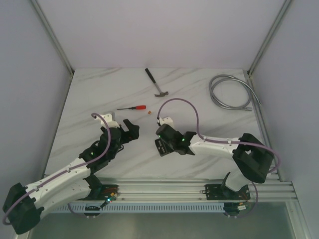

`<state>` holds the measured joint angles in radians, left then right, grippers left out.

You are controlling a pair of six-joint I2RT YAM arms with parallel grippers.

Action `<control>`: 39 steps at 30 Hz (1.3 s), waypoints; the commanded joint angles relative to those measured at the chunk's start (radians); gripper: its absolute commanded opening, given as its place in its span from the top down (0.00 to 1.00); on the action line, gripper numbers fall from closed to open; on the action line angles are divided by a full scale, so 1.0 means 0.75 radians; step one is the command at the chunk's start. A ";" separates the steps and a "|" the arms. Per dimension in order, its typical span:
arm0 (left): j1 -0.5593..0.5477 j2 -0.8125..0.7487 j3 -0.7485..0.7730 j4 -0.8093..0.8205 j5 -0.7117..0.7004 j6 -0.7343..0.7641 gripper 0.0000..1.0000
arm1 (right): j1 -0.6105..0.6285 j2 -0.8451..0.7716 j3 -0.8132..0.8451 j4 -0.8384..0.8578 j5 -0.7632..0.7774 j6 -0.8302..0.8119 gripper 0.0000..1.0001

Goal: Snap on the fuse box
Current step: Install the fuse at the fuse box base.

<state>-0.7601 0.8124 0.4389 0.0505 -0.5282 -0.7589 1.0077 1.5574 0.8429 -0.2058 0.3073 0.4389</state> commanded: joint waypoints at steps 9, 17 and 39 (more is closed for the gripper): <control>0.007 -0.007 -0.010 -0.021 -0.010 0.003 0.00 | -0.019 0.353 -0.126 -0.324 -0.088 0.014 1.00; 0.007 -0.022 -0.012 -0.026 -0.004 0.003 0.00 | -0.037 0.230 -0.117 -0.361 -0.115 0.011 1.00; 0.007 -0.062 -0.010 -0.034 0.007 0.011 0.00 | -0.035 0.052 0.242 -0.347 -0.076 -0.038 0.72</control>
<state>-0.7593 0.7784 0.4389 0.0399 -0.5266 -0.7586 0.9852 1.5982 0.9787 -0.4202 0.2718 0.4175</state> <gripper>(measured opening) 0.998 0.259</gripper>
